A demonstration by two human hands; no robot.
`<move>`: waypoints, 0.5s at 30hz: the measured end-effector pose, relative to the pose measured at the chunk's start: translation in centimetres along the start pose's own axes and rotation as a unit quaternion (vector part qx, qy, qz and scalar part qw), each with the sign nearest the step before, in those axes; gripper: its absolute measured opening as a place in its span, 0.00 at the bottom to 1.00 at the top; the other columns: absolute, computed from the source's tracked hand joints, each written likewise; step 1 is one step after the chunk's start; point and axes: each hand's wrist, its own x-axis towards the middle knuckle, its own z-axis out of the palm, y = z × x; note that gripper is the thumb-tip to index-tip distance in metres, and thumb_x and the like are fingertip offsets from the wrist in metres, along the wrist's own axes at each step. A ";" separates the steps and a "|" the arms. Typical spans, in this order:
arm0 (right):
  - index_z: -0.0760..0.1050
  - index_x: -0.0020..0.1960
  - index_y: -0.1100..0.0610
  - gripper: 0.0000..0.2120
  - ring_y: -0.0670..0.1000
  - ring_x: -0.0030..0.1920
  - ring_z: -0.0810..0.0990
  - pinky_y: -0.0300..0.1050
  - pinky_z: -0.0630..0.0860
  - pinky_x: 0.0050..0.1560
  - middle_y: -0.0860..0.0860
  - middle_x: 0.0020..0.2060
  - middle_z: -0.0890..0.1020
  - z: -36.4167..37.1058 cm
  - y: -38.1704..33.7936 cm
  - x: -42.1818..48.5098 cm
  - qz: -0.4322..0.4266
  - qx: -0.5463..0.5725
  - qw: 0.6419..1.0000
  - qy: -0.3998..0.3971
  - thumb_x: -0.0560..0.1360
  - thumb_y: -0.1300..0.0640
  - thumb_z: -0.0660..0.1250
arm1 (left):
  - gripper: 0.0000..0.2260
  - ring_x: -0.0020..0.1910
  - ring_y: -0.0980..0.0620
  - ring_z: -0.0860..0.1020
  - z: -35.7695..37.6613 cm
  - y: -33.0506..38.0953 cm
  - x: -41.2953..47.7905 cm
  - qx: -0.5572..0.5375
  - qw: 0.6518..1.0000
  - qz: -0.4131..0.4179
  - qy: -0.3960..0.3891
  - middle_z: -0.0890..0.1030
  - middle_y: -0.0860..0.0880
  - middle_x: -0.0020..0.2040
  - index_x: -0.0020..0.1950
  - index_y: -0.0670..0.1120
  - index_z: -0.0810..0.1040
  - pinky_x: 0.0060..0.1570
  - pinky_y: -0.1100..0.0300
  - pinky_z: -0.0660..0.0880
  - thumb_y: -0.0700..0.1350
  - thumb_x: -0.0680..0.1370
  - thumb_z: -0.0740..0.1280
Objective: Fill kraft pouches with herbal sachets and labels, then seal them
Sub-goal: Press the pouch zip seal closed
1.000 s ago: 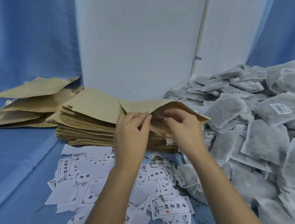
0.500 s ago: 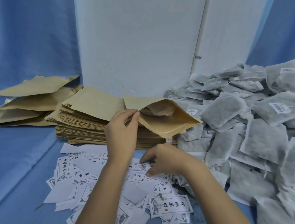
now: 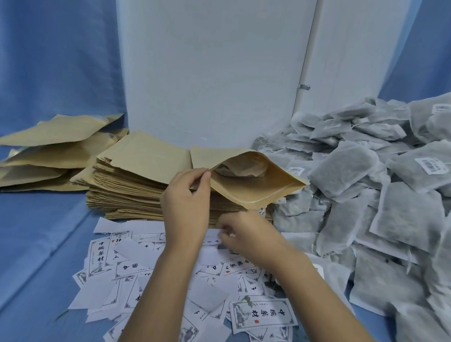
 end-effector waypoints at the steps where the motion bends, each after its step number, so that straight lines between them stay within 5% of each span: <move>1: 0.78 0.46 0.53 0.04 0.50 0.41 0.79 0.46 0.76 0.43 0.49 0.39 0.82 -0.2 -0.1 0.1 0.011 0.048 0.999 0.024 0.74 0.60 0.65 | 0.06 0.43 0.61 0.78 0.0 -0.1 0.0 0.001 1.000 -0.003 -0.002 0.81 0.55 0.45 0.51 0.45 0.83 0.47 0.69 0.73 0.41 0.77 0.67; 7: 0.81 0.40 0.51 0.04 0.48 0.38 0.81 0.53 0.79 0.47 0.52 0.36 0.84 -1.4 -1.3 0.1 0.030 0.387 0.916 0.100 0.73 0.59 0.71 | 0.06 0.43 0.64 0.76 -0.2 -0.7 0.1 0.001 1.000 -0.017 -0.006 0.80 0.55 0.44 0.51 0.44 0.83 0.43 0.76 0.69 0.41 0.77 0.66; 12: 0.82 0.43 0.56 0.05 0.51 0.44 0.85 0.48 0.80 0.53 0.55 0.37 0.85 -2.1 -1.0 0.2 0.036 0.455 0.882 0.119 0.73 0.64 0.71 | 0.06 0.43 0.65 0.76 -0.3 -0.9 0.2 -0.006 0.999 -0.032 -0.004 0.80 0.54 0.44 0.50 0.46 0.83 0.41 0.77 0.69 0.43 0.78 0.66; 15: 0.82 0.44 0.52 0.04 0.53 0.43 0.84 0.48 0.81 0.49 0.50 0.37 0.85 -1.9 -0.7 0.2 0.049 0.373 0.923 0.076 0.73 0.61 0.70 | 0.05 0.42 0.62 0.77 -0.3 -0.9 0.1 -0.009 0.999 -0.039 -0.003 0.80 0.54 0.44 0.49 0.47 0.82 0.40 0.75 0.69 0.43 0.78 0.66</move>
